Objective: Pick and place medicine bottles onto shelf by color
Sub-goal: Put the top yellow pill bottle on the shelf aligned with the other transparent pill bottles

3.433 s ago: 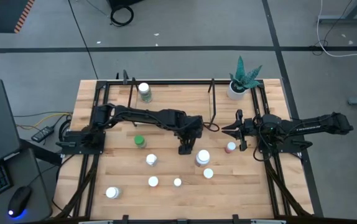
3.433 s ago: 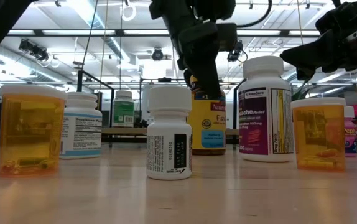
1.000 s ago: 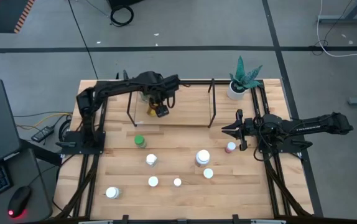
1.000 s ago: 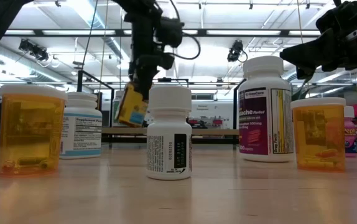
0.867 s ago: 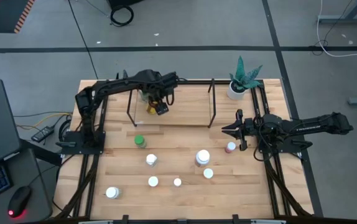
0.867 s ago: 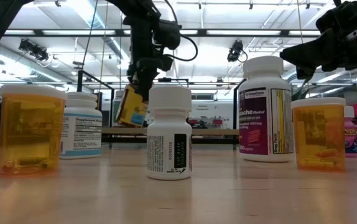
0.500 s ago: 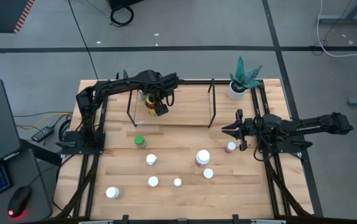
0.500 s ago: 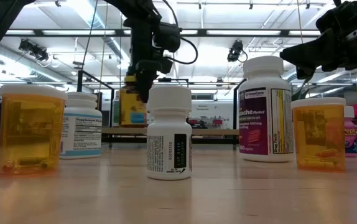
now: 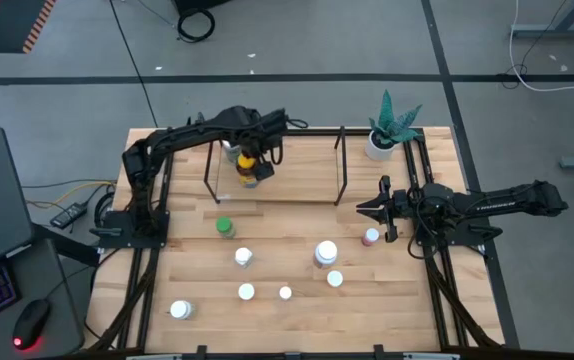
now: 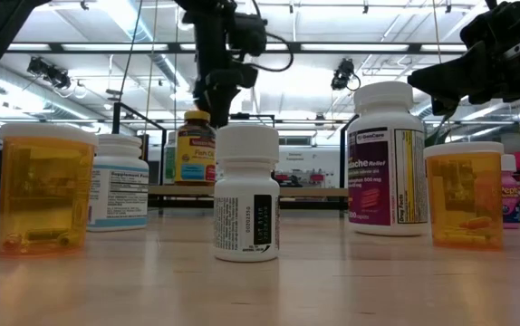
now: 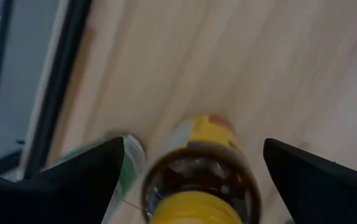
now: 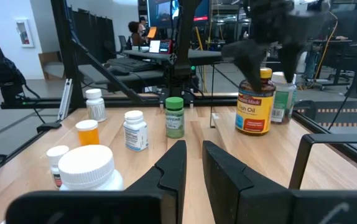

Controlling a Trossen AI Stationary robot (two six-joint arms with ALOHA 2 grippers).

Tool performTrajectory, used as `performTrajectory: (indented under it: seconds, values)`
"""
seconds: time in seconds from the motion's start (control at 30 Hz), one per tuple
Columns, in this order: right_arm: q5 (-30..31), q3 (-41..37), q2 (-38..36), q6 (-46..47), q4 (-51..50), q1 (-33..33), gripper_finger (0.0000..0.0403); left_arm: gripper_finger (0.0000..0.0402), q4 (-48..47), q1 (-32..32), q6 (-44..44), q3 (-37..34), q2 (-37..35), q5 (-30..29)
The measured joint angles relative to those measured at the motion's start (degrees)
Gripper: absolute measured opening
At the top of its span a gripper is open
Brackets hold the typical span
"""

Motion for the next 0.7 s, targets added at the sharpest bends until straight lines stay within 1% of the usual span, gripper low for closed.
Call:
performTrajectory:
  seconds: [0.23,0.33,0.4,0.53,0.7]
  values:
    - [0.00,0.00,0.00,0.00,0.00,0.00,0.0062,0.0393,5.52,-3.44,3.80,0.18,0.04,-7.46]
    - [0.00,0.00,0.00,0.00,0.00,0.00,0.0062,0.0389,5.65,-4.77,4.08,0.14,0.46,-13.54]
    - [0.00,0.00,0.02,0.00,0.00,0.00,0.0062,0.0384,5.17,-5.23,4.07,0.12,0.47,-16.37]
    - [0.00,0.00,0.00,0.00,0.00,-0.02,0.0062,0.0376,3.21,-5.46,3.25,0.11,0.47,-17.16]
    - [0.00,0.00,0.00,0.00,0.00,0.00,0.0062,0.0368,-1.15,-5.46,0.85,0.11,0.47,-20.42]
